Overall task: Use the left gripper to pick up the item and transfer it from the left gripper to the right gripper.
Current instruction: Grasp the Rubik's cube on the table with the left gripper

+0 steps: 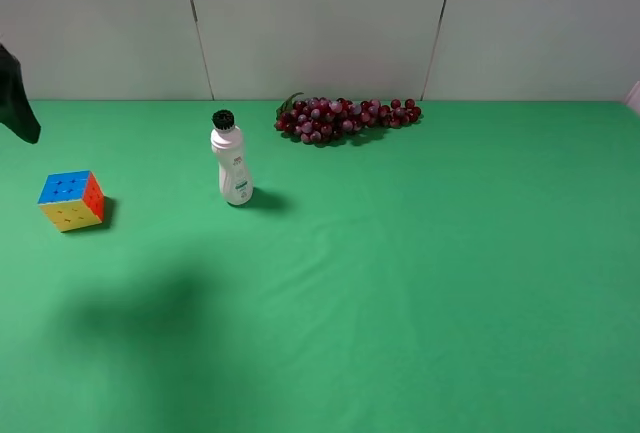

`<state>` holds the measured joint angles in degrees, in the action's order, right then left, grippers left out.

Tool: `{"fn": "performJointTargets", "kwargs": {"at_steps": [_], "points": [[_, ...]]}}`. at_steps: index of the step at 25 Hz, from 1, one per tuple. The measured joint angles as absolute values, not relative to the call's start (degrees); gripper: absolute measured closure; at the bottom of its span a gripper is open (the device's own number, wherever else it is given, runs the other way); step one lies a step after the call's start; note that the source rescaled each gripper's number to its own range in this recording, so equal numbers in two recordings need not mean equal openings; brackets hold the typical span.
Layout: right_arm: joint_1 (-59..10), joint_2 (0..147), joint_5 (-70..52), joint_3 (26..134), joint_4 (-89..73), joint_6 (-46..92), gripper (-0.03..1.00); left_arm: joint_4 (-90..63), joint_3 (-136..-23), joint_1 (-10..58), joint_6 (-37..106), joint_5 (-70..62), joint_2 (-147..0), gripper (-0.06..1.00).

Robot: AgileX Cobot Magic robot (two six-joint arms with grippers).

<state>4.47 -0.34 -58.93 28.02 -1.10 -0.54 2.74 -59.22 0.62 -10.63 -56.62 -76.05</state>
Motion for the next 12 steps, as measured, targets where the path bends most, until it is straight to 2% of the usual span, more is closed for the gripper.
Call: {"fn": "performJointTargets", "kwargs": {"at_steps": [12], "points": [[4.5,-0.3,-58.9,28.0,-1.1,-0.5,-0.03,3.9,-59.6,-2.1,-10.6,-49.7,-87.7,-0.05]]}}
